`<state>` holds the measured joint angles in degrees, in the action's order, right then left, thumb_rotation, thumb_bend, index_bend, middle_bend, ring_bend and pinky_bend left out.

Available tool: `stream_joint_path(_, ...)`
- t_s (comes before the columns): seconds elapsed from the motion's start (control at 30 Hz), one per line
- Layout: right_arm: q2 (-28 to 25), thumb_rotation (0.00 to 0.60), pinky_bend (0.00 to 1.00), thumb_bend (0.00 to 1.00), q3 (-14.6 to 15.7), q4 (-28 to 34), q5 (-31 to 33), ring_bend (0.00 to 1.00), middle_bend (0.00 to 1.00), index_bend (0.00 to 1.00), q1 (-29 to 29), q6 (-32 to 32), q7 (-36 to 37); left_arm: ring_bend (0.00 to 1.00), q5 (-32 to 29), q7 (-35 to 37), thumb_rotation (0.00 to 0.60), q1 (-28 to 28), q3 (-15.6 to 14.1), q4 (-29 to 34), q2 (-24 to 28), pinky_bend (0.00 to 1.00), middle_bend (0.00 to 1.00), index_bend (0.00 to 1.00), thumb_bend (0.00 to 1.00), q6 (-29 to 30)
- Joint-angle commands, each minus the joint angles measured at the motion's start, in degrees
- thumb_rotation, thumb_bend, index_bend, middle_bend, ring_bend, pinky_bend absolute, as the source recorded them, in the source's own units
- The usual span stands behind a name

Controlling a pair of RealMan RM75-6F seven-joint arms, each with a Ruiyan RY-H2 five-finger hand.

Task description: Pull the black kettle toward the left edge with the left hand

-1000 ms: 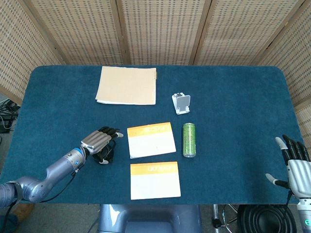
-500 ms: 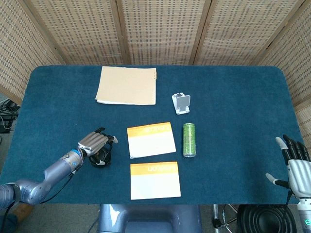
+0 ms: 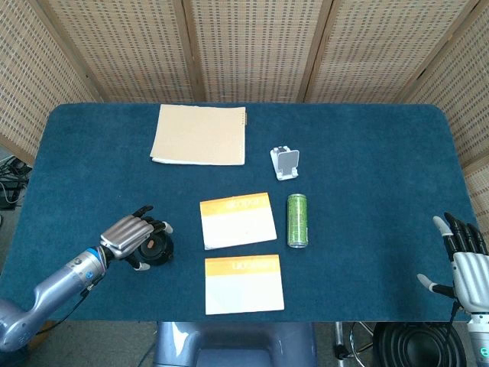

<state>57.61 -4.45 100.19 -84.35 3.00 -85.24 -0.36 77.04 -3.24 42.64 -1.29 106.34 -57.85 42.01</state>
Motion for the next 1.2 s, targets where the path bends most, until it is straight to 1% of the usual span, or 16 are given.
stream_joint_path(0.03, 0.0, 0.600, 0.00, 0.00, 0.1, 0.1, -0.1, 0.00, 0.00, 0.00, 0.0, 0.0, -0.1, 0.28, 7.8, 3.3, 0.600, -4.0, -3.5, 2.8, 3.9, 0.00, 0.32, 0.23, 0.00, 4.1)
stream_joint_path(0.17, 0.0, 0.600, 0.00, 0.00, 0.2, 0.3, -0.5, 0.00, 0.00, 0.00, 0.0, -0.1, -0.3, 0.28, 12.9, 5.6, 0.600, -6.2, -5.5, 3.0, 4.8, 0.00, 0.31, 0.23, 0.00, 7.2)
stream_joint_path(0.27, 0.0, 0.600, 0.00, 0.00, 0.3, 0.4, -0.6, 0.00, 0.00, 0.00, -0.1, -0.2, -0.4, 0.28, 14.8, 6.3, 0.600, -7.3, -6.0, 2.3, 5.0, 0.00, 0.31, 0.23, 0.00, 9.1)
stream_joint_path(0.4, 0.1, 0.600, 0.00, 0.00, 0.4, 0.5, -0.7, 0.00, 0.00, 0.00, -0.1, -0.2, -0.6, 0.28, 16.2, 8.2, 0.600, -8.2, -6.3, 1.4, 4.8, 0.00, 0.31, 0.23, 0.00, 10.6)
stream_joint_path(0.6, 0.1, 0.600, 0.00, 0.00, 0.4, 0.4, -0.6, 0.00, 0.00, 0.00, -0.1, -0.1, -0.6, 0.28, 17.8, 9.0, 0.600, -8.6, -7.1, -0.7, 3.5, 0.00, 0.31, 0.26, 0.00, 10.3)
stream_joint_path(0.77, 0.1, 0.600, 0.00, 0.00, 0.4, 0.4, -0.6, 0.00, 0.00, 0.00, 0.0, 0.0, -0.6, 0.28, 17.7, 6.4, 0.600, -8.8, -7.4, -2.6, 1.7, 0.00, 0.31, 0.28, 0.00, 9.0)
stream_joint_path(0.83, 0.1, 0.600, 0.00, 0.00, 0.4, 0.4, -0.5, 0.00, 0.00, 0.00, 0.0, 0.0, -0.6, 0.28, 17.7, 4.0, 0.600, -9.1, -7.3, -4.4, -0.5, 0.00, 0.31, 0.29, 0.00, 8.8)
stream_joint_path(0.97, 0.1, 0.600, 0.00, 0.00, 0.3, 0.4, -0.4, 0.00, 0.00, 0.00, 0.0, 0.0, -0.6, 0.28, 17.1, 2.4, 0.600, -9.7, -7.3, -5.7, -2.1, 0.00, 0.31, 0.29, 0.00, 8.8)
stream_joint_path(1.2, 0.1, 0.600, 0.00, 0.00, 0.3, 0.3, -0.2, 0.00, 0.00, 0.00, 0.1, 0.2, -0.7, 0.28, 17.0, 3.3, 0.600, -10.0, -7.6, -7.1, -2.8, 0.00, 0.31, 0.30, 0.00, 9.0)
